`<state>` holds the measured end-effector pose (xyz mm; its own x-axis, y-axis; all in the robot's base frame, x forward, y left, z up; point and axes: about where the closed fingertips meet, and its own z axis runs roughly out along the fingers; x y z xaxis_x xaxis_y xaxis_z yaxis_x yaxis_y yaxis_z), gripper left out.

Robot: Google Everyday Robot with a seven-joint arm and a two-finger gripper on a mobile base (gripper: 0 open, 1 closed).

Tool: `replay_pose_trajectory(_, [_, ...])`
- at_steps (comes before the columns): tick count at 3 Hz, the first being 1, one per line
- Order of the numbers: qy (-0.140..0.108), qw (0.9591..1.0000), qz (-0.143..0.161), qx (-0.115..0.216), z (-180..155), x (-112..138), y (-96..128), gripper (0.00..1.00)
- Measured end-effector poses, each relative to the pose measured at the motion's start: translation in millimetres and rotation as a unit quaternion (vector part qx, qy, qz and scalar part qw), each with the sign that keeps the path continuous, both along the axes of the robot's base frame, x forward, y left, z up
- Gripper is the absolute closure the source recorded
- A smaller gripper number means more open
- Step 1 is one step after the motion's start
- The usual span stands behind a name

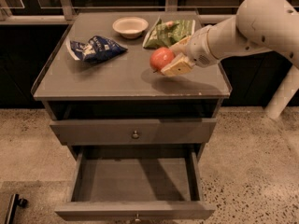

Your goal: Pick apple from middle drawer and place on counter

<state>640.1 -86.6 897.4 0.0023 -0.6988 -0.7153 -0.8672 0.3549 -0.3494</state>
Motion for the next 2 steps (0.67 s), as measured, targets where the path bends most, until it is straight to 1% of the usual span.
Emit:
replay_pose_trajectory(1, [0.0,0.9994,-0.033,0.004,-6.9,14.7,-4.6,1.0])
replay_pose_trajectory(2, [0.0,0.9994,-0.035,0.005,-6.3,15.4,-4.2,0.82])
